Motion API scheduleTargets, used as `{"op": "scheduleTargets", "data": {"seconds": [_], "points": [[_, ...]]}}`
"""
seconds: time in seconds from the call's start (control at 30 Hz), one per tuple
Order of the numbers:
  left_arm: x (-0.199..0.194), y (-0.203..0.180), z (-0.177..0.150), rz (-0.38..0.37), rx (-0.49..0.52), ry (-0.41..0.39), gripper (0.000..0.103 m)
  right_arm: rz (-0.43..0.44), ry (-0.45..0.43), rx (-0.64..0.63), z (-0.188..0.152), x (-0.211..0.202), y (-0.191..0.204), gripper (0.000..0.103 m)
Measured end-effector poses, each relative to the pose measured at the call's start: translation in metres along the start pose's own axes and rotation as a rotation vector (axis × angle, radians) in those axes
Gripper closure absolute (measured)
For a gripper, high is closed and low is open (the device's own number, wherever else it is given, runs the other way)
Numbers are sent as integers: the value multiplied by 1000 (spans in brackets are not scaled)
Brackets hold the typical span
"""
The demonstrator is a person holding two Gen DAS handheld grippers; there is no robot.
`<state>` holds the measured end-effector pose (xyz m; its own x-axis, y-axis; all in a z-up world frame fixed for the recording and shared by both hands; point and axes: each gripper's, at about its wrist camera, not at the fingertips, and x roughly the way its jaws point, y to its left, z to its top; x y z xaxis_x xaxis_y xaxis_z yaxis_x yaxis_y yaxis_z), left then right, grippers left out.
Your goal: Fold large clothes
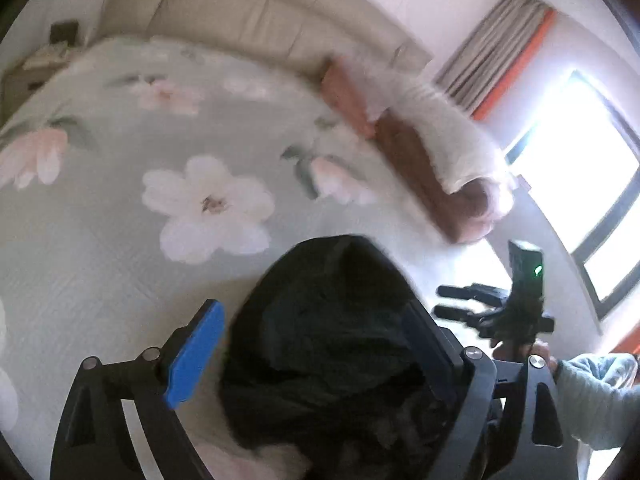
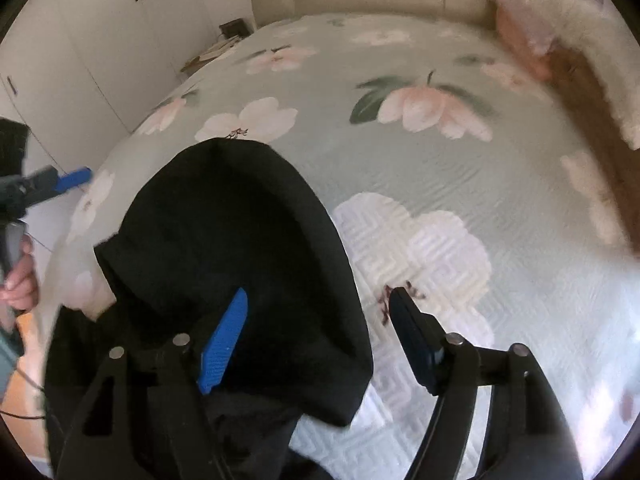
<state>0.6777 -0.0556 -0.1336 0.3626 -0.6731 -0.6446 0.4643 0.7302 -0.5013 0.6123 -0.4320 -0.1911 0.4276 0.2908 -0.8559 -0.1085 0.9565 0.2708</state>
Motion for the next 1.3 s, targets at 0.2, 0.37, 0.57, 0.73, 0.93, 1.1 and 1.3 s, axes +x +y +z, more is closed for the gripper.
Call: {"op": "scheduleTargets", "data": {"seconds": [0.2, 0.37, 0.57, 0.73, 0.93, 1.1, 1.3], "points": [[51, 30, 0, -32, -97, 124, 12, 176, 96, 139, 0, 55, -24, 30], [100, 28, -22, 24, -56, 241, 83, 178, 106, 84, -5, 58, -6, 58], [46, -30, -31, 69, 138, 123, 90, 65, -7, -66, -9, -3, 35, 80], [-40, -86, -40, 48, 215, -9, 90, -120, -198, -331, -40, -105, 109, 85], [-140, -163, -80, 42, 346, -112, 90, -237, -352, -412, -108, -212, 170, 89], [-194, -208, -136, 83, 475, -137, 90, -266, -417, -436, -177, -261, 203, 92], [-211, -200, -219, 75, 473, -165, 90, -268, -385, -491, -263, -264, 218, 93]]}}
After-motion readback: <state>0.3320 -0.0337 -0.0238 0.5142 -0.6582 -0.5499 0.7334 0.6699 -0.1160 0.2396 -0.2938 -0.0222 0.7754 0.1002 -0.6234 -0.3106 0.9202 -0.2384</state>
